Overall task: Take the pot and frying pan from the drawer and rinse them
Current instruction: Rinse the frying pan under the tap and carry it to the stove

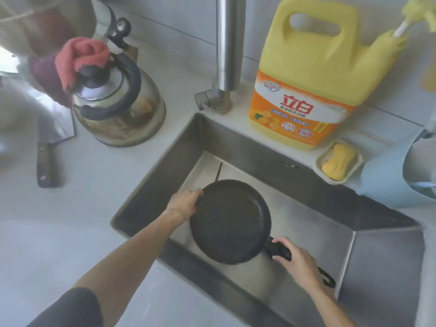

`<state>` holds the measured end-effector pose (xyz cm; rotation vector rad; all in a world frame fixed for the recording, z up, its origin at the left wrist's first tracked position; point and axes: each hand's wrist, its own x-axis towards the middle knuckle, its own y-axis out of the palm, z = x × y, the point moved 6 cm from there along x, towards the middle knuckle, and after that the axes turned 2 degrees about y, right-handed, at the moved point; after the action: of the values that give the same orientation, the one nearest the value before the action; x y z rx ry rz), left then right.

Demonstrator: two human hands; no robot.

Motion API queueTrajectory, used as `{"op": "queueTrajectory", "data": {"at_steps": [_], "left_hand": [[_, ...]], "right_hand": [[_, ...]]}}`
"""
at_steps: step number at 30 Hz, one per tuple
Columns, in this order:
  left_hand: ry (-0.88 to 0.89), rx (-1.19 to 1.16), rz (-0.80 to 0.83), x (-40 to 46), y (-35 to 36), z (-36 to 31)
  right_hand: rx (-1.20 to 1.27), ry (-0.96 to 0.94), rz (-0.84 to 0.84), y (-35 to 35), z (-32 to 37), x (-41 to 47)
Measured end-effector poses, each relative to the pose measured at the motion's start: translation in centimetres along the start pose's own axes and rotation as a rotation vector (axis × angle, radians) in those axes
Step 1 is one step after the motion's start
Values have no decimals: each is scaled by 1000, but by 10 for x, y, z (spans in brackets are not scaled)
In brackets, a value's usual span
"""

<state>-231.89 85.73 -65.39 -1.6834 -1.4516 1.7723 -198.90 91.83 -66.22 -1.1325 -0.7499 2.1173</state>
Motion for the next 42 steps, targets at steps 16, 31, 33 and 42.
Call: {"op": "queueTrajectory", "data": {"at_steps": [16, 31, 33, 42], "left_hand": [[-19, -755, -929, 18, -215, -16], [-129, -539, -53, 21, -22, 11], [-90, -273, 237, 24, 17, 9], [144, -213, 1, 24, -1, 1]], "right_hand": [[53, 105, 24, 5, -21, 8], [36, 118, 79, 8, -22, 12], [47, 121, 82, 8, -24, 13], [174, 68, 86, 3, -13, 6]]}}
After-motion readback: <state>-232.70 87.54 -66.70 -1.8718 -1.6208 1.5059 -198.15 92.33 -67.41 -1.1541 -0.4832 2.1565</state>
